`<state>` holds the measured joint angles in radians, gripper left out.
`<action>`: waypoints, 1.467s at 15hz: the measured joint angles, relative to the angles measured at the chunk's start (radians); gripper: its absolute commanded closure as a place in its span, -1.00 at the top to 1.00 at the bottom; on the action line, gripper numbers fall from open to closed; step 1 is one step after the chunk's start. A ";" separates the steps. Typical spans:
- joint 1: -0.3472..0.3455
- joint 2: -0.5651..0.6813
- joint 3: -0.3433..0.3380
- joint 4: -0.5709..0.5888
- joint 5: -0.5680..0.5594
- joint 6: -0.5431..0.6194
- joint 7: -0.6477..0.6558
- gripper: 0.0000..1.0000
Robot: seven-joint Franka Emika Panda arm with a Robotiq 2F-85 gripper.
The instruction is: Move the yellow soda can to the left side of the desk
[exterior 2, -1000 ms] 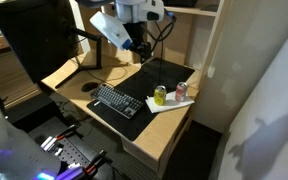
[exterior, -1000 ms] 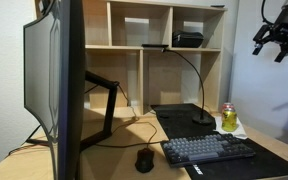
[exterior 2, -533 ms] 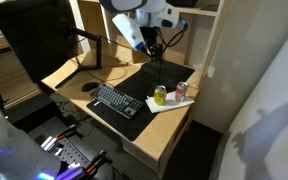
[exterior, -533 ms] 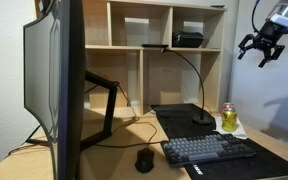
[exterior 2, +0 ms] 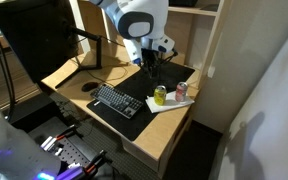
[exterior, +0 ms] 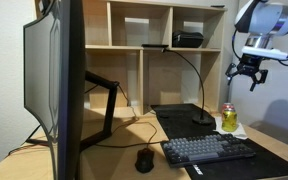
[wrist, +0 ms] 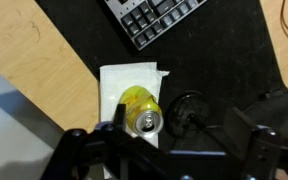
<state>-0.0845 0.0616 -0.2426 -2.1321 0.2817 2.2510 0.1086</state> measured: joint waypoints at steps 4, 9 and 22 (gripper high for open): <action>-0.007 0.161 0.017 0.077 0.012 0.028 0.149 1.00; -0.019 0.178 0.018 0.106 0.012 0.027 0.166 1.00; -0.083 0.378 0.042 0.247 0.188 0.069 0.268 1.00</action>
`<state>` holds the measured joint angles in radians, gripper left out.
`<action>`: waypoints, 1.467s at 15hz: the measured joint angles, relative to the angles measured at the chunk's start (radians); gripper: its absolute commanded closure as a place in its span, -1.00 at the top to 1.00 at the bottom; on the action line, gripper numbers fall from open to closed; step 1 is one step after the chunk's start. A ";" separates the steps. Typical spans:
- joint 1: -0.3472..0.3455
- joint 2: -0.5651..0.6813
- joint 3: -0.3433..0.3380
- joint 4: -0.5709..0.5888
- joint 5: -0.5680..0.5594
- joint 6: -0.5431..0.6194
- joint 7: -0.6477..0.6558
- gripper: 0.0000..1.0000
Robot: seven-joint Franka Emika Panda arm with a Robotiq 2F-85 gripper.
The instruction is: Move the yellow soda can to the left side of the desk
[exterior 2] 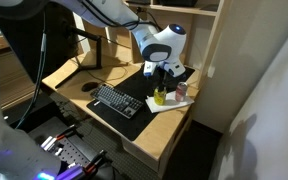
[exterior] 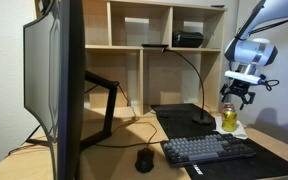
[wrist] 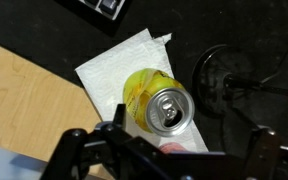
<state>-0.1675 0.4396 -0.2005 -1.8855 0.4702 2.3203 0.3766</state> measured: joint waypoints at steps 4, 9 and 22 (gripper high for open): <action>-0.004 0.007 0.001 0.010 -0.001 0.000 0.006 1.00; -0.025 0.069 0.036 0.047 0.082 -0.008 0.013 1.00; -0.041 0.158 0.017 0.098 0.049 -0.009 0.121 1.00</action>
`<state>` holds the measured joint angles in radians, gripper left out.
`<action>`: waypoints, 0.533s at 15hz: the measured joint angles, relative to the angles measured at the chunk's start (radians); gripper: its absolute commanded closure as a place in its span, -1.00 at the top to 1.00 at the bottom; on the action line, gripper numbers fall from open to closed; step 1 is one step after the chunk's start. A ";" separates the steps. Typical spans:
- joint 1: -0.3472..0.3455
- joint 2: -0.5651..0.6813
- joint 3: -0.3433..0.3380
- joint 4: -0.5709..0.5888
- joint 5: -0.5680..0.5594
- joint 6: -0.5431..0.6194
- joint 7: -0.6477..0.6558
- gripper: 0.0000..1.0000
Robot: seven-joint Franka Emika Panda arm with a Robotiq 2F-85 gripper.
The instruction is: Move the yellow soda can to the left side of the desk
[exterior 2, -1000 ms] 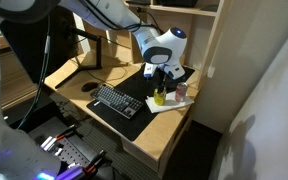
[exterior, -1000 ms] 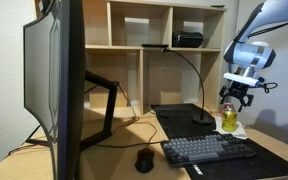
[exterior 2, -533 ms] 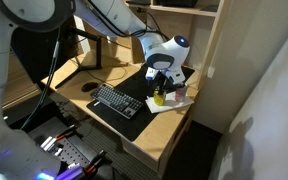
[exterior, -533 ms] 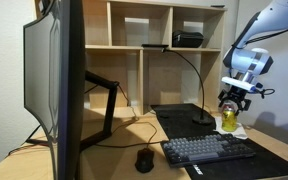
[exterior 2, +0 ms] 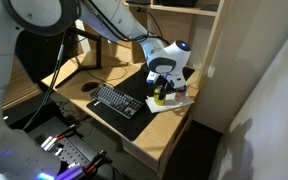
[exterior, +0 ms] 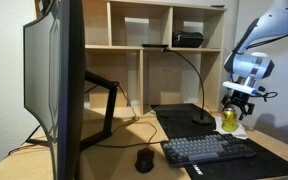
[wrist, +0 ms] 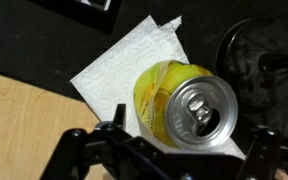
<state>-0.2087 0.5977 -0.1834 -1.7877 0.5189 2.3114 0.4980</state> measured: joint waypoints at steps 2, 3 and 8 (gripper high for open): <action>0.000 0.012 0.007 0.013 0.017 0.000 0.001 1.00; -0.001 0.018 0.010 0.020 0.024 0.000 0.001 0.50; -0.019 0.035 0.021 0.052 0.057 -0.017 0.001 -0.11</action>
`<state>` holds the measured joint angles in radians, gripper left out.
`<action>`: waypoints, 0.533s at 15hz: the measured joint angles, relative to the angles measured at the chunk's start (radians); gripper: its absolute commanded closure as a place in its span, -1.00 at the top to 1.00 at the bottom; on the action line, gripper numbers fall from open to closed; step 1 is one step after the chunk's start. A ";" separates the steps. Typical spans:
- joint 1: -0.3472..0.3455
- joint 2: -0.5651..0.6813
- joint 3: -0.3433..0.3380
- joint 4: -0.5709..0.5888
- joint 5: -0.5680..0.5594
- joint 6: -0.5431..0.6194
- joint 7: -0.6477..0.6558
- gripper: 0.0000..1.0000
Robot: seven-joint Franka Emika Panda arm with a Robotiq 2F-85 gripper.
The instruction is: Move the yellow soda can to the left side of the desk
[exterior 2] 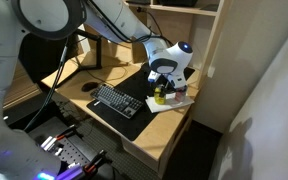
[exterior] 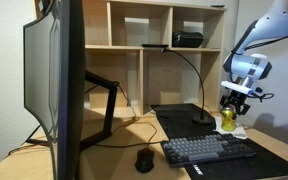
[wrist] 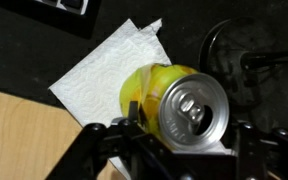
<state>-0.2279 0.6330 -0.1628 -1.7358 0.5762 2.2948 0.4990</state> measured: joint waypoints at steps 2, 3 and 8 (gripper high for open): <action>-0.009 0.007 0.000 0.016 0.004 -0.025 0.000 -0.23; -0.013 0.007 0.000 0.022 0.004 -0.044 0.000 -0.29; -0.046 -0.010 0.006 0.077 0.011 -0.251 -0.042 -0.31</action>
<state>-0.2739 0.6227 -0.1573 -1.6591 0.5868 2.0433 0.4565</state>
